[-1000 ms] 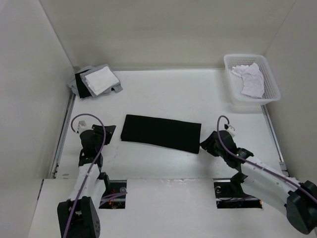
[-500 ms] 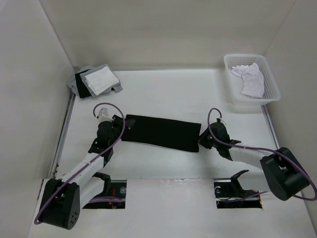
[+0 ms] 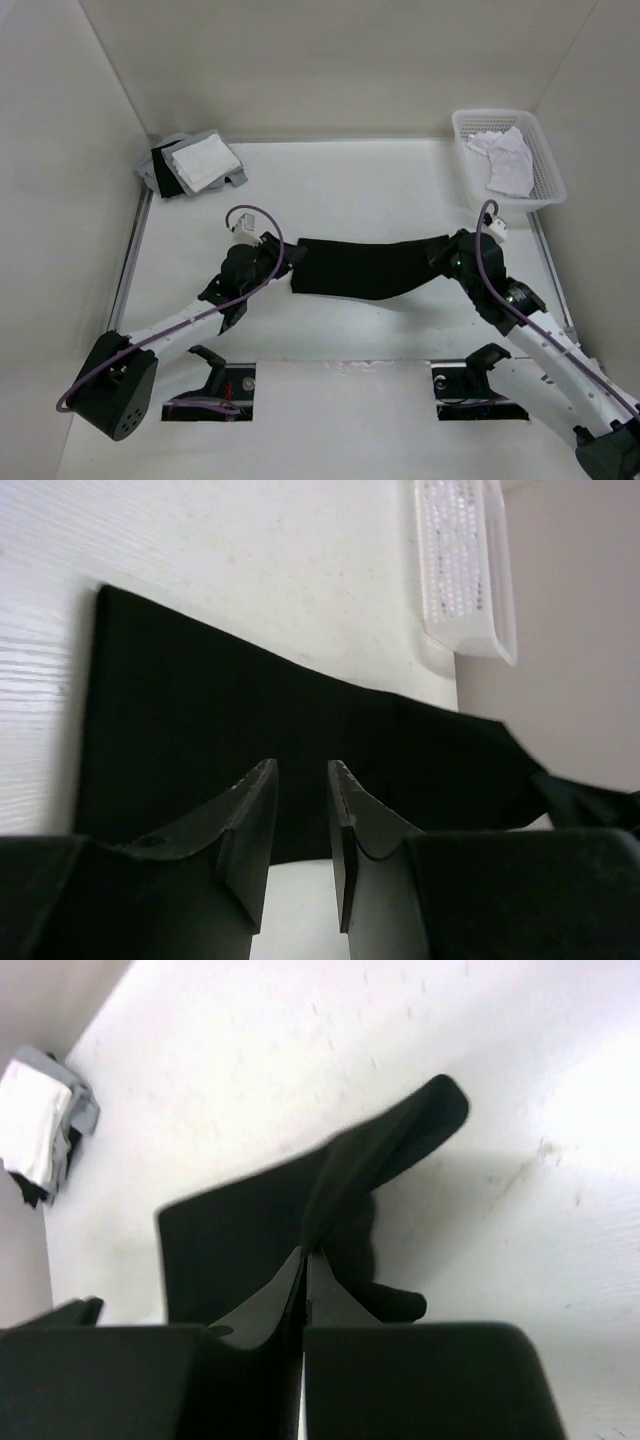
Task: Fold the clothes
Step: Fold the tank top
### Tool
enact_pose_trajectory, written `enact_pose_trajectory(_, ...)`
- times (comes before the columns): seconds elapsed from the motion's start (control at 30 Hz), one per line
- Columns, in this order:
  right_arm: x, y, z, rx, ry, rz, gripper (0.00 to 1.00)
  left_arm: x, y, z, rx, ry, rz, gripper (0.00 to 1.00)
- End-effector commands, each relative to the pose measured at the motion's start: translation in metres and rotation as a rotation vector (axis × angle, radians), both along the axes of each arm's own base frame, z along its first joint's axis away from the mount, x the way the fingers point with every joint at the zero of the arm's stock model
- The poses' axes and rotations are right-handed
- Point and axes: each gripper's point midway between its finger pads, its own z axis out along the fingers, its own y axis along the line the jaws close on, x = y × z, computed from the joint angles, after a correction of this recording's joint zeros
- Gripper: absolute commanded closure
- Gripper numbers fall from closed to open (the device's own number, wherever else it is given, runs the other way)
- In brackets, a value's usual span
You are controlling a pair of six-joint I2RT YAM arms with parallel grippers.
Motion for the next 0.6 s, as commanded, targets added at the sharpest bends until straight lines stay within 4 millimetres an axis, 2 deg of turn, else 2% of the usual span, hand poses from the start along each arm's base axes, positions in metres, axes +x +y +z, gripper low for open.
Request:
enact_pose_trajectory(0.0,-0.003,-0.009,0.028,-0.180,0.017,0.004,1.00,0.007,-0.018,0.043,-0.063,-0.117,-0.020,0.75)
enact_pose_trajectory(0.1,0.004,0.015,0.043,-0.260,0.029,0.066,1.00,0.001,-0.023,0.045,-0.073,-0.120,-0.039,0.75)
enact_pose_trajectory(0.2,0.008,0.058,0.053,-0.313,0.032,0.154,1.00,-0.003,-0.016,0.048,-0.088,-0.129,-0.031,0.75)
enact_pose_trajectory(0.27,0.008,0.087,0.052,-0.355,0.050,0.213,1.00,-0.005,-0.007,0.050,-0.098,-0.140,-0.010,0.75)
enact_pose_trajectory(0.37,0.010,0.131,0.041,-0.419,0.089,0.294,1.00,-0.008,0.009,0.053,-0.109,-0.151,0.017,0.75)
enact_pose_trajectory(0.57,0.017,0.213,-0.003,-0.504,0.175,0.425,0.95,-0.009,0.044,0.055,-0.115,-0.153,0.078,0.74)
